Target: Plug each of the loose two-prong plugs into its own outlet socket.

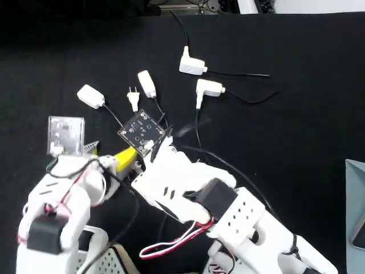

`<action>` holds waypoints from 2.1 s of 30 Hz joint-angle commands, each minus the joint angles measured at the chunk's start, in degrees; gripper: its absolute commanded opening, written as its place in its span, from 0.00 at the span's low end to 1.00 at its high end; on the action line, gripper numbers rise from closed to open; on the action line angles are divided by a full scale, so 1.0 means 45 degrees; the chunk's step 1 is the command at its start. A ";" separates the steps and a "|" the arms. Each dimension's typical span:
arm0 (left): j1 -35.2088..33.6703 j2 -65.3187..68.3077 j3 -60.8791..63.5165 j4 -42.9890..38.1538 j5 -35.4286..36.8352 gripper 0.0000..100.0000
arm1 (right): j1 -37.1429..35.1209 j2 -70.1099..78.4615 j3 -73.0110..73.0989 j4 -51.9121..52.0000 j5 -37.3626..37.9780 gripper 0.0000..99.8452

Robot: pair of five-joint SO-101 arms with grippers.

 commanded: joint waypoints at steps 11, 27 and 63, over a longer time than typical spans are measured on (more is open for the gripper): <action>-0.5499 -0.2129 0.1397 0.0254 -0.1231 0.31 | -0.0234 -0.0029 0.0615 -0.1700 -0.0860 0.01; -1.1106 -0.2168 0.4347 -0.1270 -0.2149 0.31 | -0.1934 0.7726 -0.2315 -0.3556 -0.0860 0.01; -1.1673 -0.2168 0.5734 -0.1270 -0.2129 0.31 | -0.1856 1.2786 -0.4972 -0.3497 -0.0918 0.01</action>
